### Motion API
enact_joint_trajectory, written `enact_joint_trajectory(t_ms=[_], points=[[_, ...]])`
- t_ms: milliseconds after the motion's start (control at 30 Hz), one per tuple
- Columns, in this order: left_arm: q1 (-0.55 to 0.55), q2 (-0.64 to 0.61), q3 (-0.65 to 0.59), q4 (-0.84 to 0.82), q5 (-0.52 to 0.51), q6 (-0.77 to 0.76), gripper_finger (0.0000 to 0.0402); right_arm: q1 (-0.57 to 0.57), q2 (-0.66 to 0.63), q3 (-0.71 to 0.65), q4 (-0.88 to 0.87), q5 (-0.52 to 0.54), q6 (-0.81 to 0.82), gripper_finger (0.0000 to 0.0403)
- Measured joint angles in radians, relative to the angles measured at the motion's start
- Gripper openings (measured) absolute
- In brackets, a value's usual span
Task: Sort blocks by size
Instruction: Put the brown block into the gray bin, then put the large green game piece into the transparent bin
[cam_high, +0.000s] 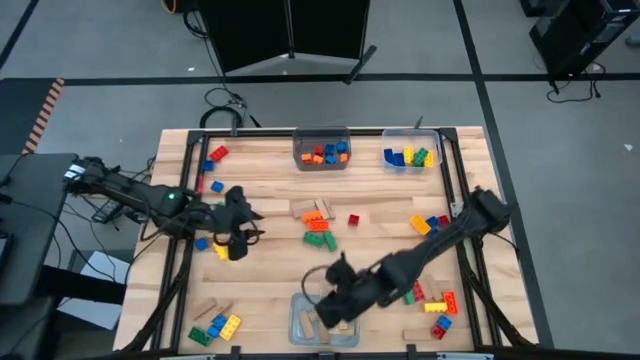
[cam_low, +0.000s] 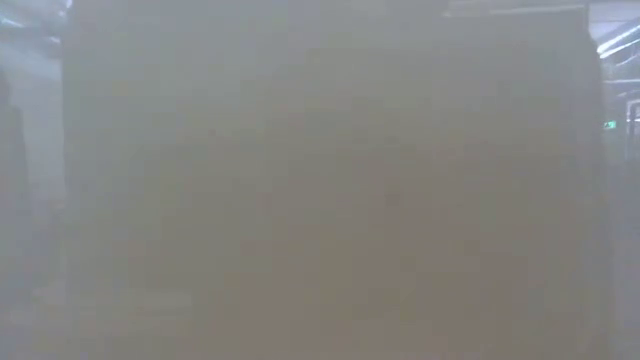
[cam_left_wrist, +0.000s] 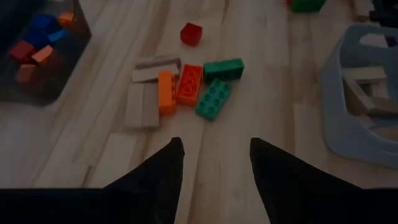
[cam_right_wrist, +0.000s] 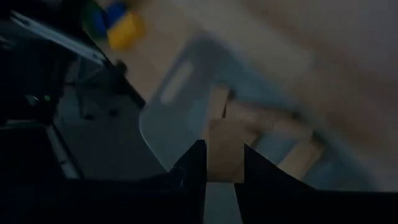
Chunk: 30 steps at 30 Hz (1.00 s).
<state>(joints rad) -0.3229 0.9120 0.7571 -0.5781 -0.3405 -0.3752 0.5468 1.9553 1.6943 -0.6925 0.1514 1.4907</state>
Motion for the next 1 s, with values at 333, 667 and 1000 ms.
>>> enact_joint_trajectory(t_ms=[333, 667, 1000], points=[[0.0, -0.027, -0.025, -0.029, 0.037, 0.004, 0.0192, 0.04, 0.129, 0.002, 0.067, -0.183, 0.198, 0.0066], [0.0, -0.026, -0.025, -0.027, 0.037, 0.009, 0.0192, 0.027, 0.127, 0.002, 0.064, -0.166, 0.2, 0.0186], [0.0, -0.026, -0.025, -0.027, 0.036, 0.015, 0.0192, 0.02, 0.078, 0.002, 0.02, -0.095, 0.1, 0.0174]])
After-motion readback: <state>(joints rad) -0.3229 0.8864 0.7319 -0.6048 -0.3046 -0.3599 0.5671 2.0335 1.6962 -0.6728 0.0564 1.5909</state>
